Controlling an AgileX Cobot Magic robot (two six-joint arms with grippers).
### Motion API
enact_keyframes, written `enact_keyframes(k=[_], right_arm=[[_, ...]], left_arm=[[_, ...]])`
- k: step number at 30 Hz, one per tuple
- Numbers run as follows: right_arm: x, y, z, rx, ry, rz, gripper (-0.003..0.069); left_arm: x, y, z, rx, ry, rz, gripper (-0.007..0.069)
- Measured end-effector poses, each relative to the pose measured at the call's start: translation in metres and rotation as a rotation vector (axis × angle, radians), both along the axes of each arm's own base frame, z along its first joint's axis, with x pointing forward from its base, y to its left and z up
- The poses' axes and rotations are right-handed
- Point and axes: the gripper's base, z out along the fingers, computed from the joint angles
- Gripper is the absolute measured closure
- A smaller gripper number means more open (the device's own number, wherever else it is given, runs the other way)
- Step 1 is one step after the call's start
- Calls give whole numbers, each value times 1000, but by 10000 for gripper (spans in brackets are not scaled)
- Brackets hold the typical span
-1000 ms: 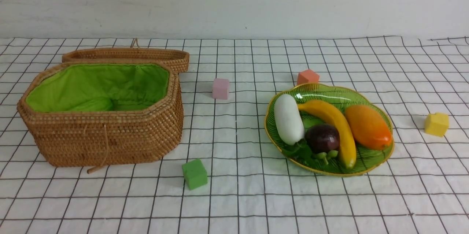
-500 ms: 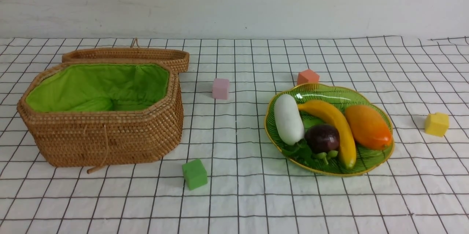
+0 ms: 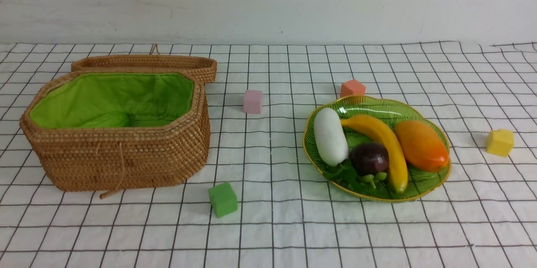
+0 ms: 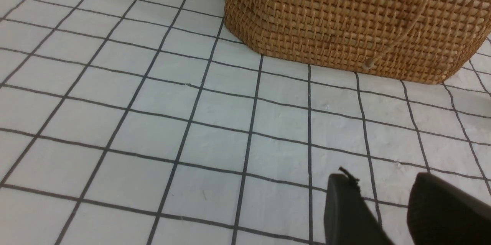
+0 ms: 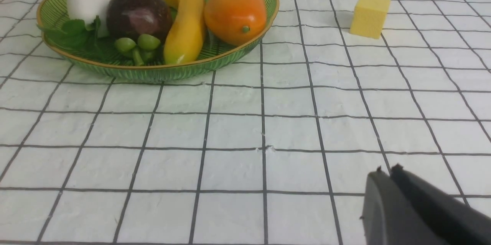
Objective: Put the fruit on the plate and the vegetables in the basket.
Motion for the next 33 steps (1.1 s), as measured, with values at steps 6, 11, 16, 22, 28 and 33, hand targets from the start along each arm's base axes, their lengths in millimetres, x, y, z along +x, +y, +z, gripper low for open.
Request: enact_keyframes(k=[6,11,16,22,28,33], right_arm=[[0,0,0,1,0,0,621],[0,0,0,1,0,0,617],[0,0,0,1,0,0,614],[0,0,0,0,0,0,614],[0,0,0,-1,0,0,614],[0,0,0,-1,0,0,614]], left_arm=[[0,0,0,0,0,1,386],[0,0,0,0,0,1,386],[0,0,0,0,0,1,386],[0,0,0,0,0,1,386],[0,0,0,0,0,1,386],[0,0,0,0,0,1,386]])
